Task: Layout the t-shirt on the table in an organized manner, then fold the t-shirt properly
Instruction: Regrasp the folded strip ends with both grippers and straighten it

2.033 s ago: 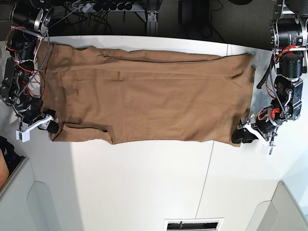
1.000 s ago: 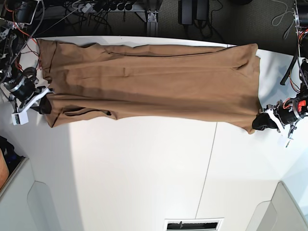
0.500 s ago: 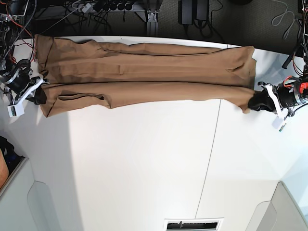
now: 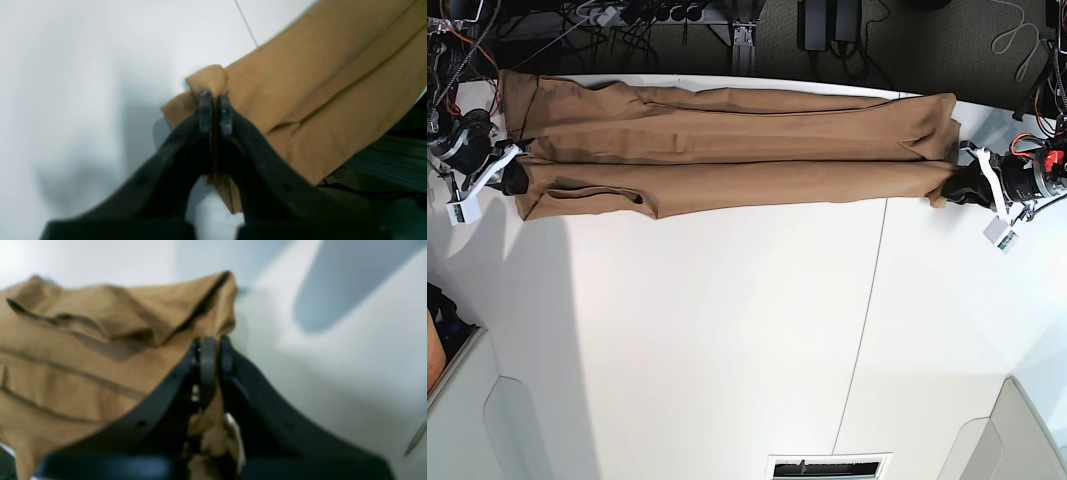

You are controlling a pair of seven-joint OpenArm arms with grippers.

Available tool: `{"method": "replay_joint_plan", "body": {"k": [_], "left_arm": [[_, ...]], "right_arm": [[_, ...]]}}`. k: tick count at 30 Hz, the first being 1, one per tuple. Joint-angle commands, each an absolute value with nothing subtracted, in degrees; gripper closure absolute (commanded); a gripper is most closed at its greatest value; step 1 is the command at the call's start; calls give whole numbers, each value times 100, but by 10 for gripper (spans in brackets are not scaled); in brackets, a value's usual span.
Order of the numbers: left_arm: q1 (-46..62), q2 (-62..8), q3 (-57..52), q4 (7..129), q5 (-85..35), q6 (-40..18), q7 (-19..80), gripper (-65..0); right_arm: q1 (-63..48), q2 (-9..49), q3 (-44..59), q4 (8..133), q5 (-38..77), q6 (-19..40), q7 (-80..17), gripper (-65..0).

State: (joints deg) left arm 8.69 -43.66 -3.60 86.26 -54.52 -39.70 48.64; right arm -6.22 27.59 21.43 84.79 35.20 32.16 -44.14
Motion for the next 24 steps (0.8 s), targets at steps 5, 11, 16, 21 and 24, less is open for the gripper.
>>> {"method": "replay_joint_plan", "body": {"k": [5, 11, 16, 21, 24], "left_arm": [[797, -4493, -421, 8705, -5542, -4000, 4781, -103], [797, -4493, -421, 8705, -5553, -4000, 4742, -256], [790, -4495, -423, 8705, -5719, -4000, 4740, -256], [794, -4493, -421, 8705, -5789, -4000, 4742, -256], [792, -4491, -421, 8705, -5811, -4000, 4737, -256]], "right_arm": [[-847, 2869, 2206, 8576, 3667, 3236, -4311, 0], [-923, 2871, 2244, 8578, 3667, 3234, -4202, -281], [-923, 2869, 2687, 8748, 3913, 3232, -4101, -280], [-921, 2871, 3260, 9319, 4276, 3236, -4219, -280], [-921, 2871, 3179, 9603, 4318, 3236, -4268, -280]]}}
